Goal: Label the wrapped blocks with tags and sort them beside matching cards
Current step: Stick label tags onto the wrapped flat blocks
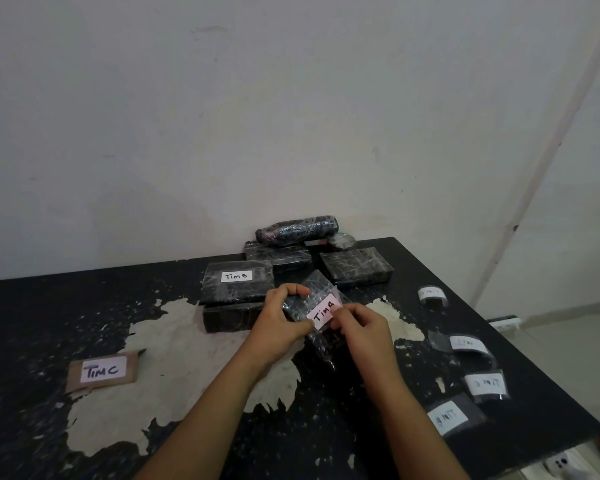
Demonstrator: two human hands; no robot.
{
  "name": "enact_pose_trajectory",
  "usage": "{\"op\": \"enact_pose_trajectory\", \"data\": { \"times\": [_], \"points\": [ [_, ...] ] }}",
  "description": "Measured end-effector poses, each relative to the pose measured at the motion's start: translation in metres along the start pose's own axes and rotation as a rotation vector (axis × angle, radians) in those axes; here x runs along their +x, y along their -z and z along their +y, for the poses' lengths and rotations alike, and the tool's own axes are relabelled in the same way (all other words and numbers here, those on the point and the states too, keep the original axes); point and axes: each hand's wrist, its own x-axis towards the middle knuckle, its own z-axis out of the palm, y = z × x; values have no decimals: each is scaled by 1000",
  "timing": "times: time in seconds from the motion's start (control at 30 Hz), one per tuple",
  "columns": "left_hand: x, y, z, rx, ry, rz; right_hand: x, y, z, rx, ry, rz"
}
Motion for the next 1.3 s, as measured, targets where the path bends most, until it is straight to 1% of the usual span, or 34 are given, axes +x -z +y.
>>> {"op": "enact_pose_trajectory", "data": {
  "times": [0.13, 0.33, 0.53, 0.7, 0.83, 0.93, 1.1, 1.2, 1.3],
  "points": [
    [-1, 1, -1, 6, 8, -6, 1, 2, 0, 84, -78, -45],
    [0, 7, -4, 35, 9, -12, 6, 3, 4, 218, -177, -69],
    [2, 10, -3, 50, 8, -18, 9, -1, 9, 240, -200, -46],
    [2, 10, -2, 79, 8, -17, 8, -4, 13, 202, -202, -60],
    [1, 13, 0, 119, -3, -16, 11, -1, 15, 282, -238, -106],
    [-1, 15, 2, 118, 5, -23, 9, -1, 12, 199, -202, -124],
    [-2, 15, 5, 115, -6, -34, 1, -6, 9, 59, -26, -125],
    [-4, 15, 7, 124, -15, -44, 2, -9, 17, -78, 14, -71],
    [-6, 17, 8, 119, 8, -60, 4, -9, 20, -108, 71, 1]
  ]
}}
